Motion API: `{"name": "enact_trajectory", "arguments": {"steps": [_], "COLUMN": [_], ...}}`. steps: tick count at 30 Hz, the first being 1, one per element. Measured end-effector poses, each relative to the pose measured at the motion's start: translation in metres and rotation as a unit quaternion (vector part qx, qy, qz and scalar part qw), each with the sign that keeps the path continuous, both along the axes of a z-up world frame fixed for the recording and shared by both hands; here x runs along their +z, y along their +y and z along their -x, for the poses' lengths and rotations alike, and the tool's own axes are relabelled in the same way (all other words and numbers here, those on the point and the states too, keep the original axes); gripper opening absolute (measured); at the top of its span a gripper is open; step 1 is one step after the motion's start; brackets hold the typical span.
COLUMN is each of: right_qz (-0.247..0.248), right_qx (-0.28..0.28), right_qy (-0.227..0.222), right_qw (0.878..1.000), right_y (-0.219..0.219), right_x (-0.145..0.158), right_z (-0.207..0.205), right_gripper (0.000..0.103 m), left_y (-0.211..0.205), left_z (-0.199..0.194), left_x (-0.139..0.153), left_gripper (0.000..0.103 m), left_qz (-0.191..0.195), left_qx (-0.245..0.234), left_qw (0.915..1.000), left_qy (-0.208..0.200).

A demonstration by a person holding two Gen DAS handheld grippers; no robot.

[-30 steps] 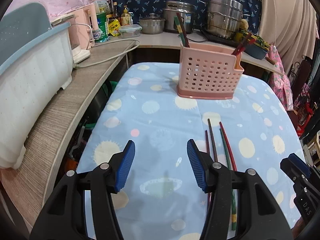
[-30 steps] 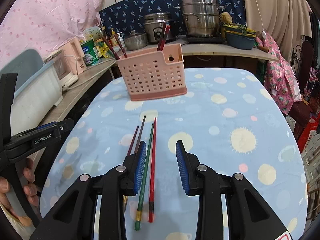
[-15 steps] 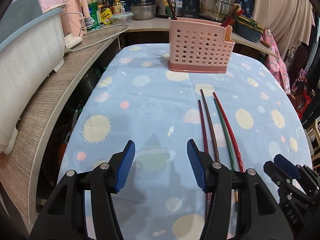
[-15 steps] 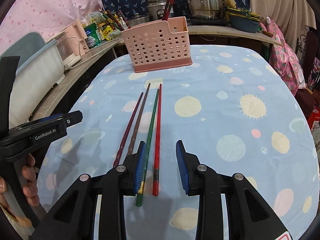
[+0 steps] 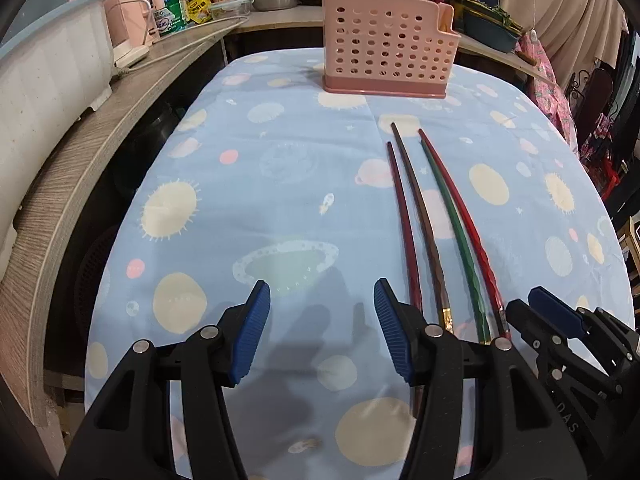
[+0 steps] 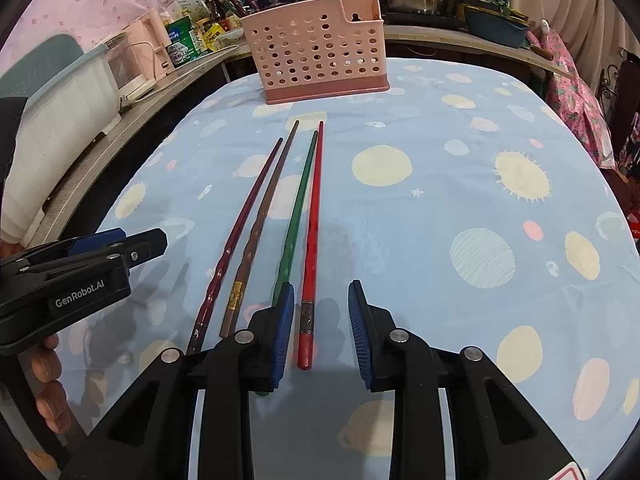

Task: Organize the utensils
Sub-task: 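Grasp the red chopstick with the right gripper while the left gripper grasps the dark-red chopstick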

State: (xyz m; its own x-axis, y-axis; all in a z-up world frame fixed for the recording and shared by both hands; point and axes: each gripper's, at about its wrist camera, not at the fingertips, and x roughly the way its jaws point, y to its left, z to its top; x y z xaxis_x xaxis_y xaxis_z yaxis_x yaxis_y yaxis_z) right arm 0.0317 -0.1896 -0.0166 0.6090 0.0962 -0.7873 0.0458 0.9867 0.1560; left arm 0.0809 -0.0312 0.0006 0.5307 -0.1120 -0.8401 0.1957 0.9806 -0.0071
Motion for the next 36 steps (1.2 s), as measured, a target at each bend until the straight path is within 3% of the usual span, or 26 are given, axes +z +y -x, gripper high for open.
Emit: {"name": "enact_trajectory", "arguments": {"steps": [13, 19, 36], "right_qz": [0.018, 0.016, 0.001], "right_qx": [0.007, 0.005, -0.004], "right_qy": [0.009, 0.009, 0.009], "right_qw": [1.0, 1.0, 1.0], "right_y": [0.008, 0.005, -0.002], "right_x": [-0.014, -0.015, -0.015], "right_z": [0.003, 0.004, 0.009], "right_gripper": [0.007, 0.007, 0.007], "left_y": [-0.005, -0.012, -0.027], "left_z": [0.013, 0.023, 0.034], "left_x": [-0.01, -0.012, -0.03], "left_gripper": [0.052, 0.059, 0.058], "left_qz": [-0.001, 0.005, -0.001], "left_qx": [-0.018, -0.032, -0.05], "left_qw": [0.9997, 0.9993, 0.9981], "left_qy": [0.015, 0.02, 0.036]}}
